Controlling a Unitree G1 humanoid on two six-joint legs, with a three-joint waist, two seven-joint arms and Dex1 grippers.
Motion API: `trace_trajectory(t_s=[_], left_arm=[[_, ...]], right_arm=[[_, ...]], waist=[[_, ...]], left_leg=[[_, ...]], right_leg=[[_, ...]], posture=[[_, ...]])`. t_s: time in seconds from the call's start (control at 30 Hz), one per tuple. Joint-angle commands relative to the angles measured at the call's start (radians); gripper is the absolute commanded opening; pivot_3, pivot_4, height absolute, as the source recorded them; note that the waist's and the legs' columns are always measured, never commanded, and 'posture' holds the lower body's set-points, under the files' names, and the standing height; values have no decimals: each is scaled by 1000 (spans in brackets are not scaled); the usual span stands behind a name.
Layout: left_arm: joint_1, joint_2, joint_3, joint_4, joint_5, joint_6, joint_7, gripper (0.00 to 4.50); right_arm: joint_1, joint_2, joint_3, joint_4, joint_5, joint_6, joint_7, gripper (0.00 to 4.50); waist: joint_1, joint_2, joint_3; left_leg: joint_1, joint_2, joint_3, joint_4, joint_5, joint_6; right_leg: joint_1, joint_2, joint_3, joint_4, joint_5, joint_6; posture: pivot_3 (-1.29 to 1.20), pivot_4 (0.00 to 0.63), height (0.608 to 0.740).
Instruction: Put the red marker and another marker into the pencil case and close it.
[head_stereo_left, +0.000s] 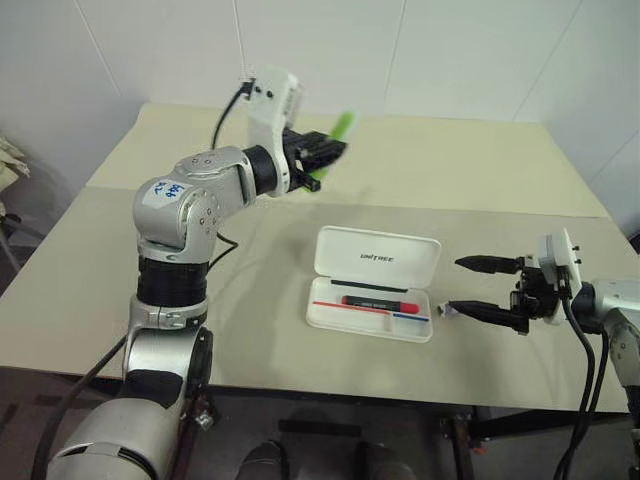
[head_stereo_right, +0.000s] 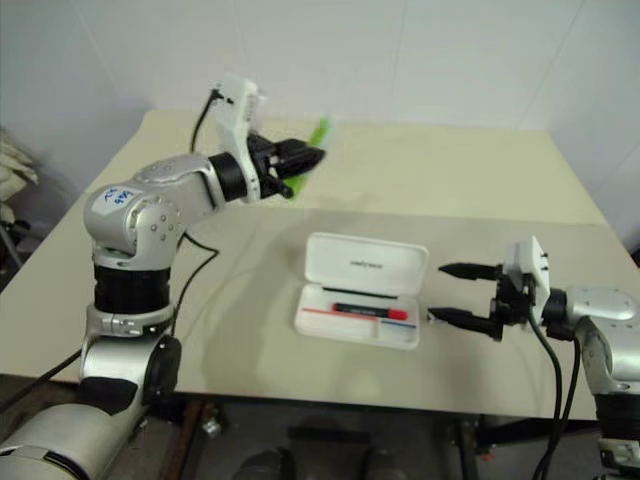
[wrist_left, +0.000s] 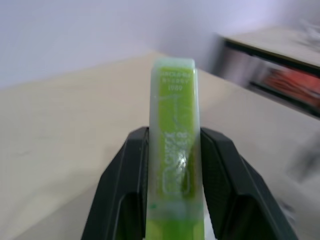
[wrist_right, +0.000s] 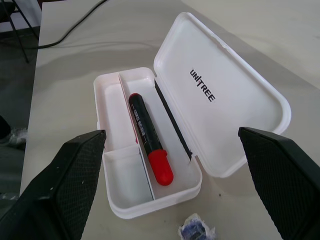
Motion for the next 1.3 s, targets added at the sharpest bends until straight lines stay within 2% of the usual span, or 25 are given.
trace_trajectory(t_s=[0.03, 0.13, 0.33, 0.63, 0.83, 1.3], left_arm=[[19, 74, -122, -99, -47, -66, -269, 1084], [42, 139, -236, -126, -29, -128, -450, 1084], [27, 143, -387, -30, 85, -251, -589, 1084], [-16, 40, -473, 164, 251, -315, -579, 1084], [10, 12, -510, 181, 324, -294, -562, 1084], [105, 18, -533, 125, 393, -281, -547, 1084]], right_arm=[[14, -1, -59, -37, 22, -19, -19, 4500], [36, 3, -75, -53, 22, -21, -32, 4500], [113, 15, -117, -110, 34, -23, -72, 4500], [227, 32, -175, -199, 53, -15, -135, 4500], [279, 34, -198, -241, 69, -10, -163, 4500], [307, 22, -206, -268, 86, 0, -183, 4500]], waist=[[-8, 0, 0], [-13, 0, 0], [-10, 0, 0], [-12, 0, 0], [-12, 0, 0], [-12, 0, 0]], left_leg=[[0, 0, 0, 0, 0, 0], [0, 0, 0, 0, 0, 0], [1, 0, 0, 4, -1, 7], [0, -2, -1, 5, -2, 11], [0, -2, -3, 5, -2, 11], [1, -2, -4, 7, 0, 11]], right_leg=[[0, 0, 0, 0, 0, 0], [0, 0, 0, 1, 0, 0], [0, 0, 2, 5, -1, -1], [0, -2, 2, 7, -1, -2], [-1, -2, 1, 10, -2, -3], [-1, -2, 1, 14, -3, -4]], posture=[[0, 150, 740], [0, 150, 740], [0, 150, 740], [0, 150, 740], [0, 150, 740], [0, 150, 740]])
